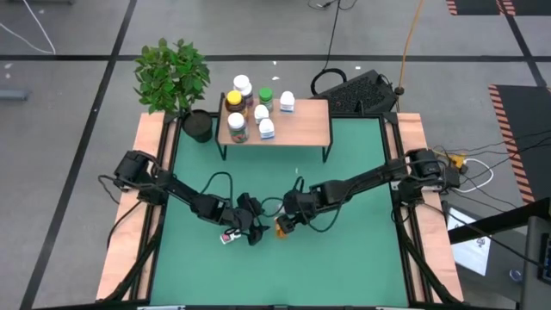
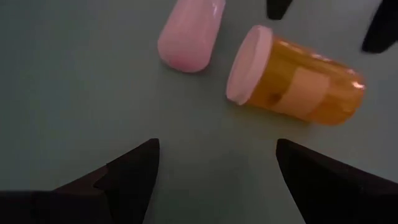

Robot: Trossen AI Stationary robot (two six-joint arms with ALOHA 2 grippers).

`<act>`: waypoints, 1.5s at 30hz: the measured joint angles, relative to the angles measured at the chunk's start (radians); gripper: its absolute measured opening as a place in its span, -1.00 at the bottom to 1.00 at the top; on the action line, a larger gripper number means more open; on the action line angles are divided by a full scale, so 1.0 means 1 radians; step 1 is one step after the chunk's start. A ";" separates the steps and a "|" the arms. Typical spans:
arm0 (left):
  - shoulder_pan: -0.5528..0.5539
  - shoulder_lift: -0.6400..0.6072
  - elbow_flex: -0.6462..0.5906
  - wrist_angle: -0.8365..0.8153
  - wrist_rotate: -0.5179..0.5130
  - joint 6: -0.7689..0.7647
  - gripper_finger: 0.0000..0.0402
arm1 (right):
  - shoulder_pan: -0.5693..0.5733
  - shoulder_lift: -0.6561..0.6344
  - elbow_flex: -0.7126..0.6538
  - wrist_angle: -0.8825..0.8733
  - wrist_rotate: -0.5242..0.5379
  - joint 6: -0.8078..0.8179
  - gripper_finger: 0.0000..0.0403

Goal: Pick and place medicine bottles onto shelf by color
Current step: Put the orange pill bottle on the shelf

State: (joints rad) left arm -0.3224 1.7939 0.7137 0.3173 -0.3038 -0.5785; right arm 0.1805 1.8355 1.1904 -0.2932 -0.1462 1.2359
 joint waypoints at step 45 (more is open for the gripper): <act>0.002 0.002 0.003 -0.068 -0.035 0.072 0.61 | 0.162 0.024 -0.015 0.061 0.466 -0.623 -0.05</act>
State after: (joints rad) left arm -0.3207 1.7958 0.7163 0.2488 -0.3392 -0.5066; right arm 0.3426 1.8594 1.1757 -0.2318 0.3195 0.6128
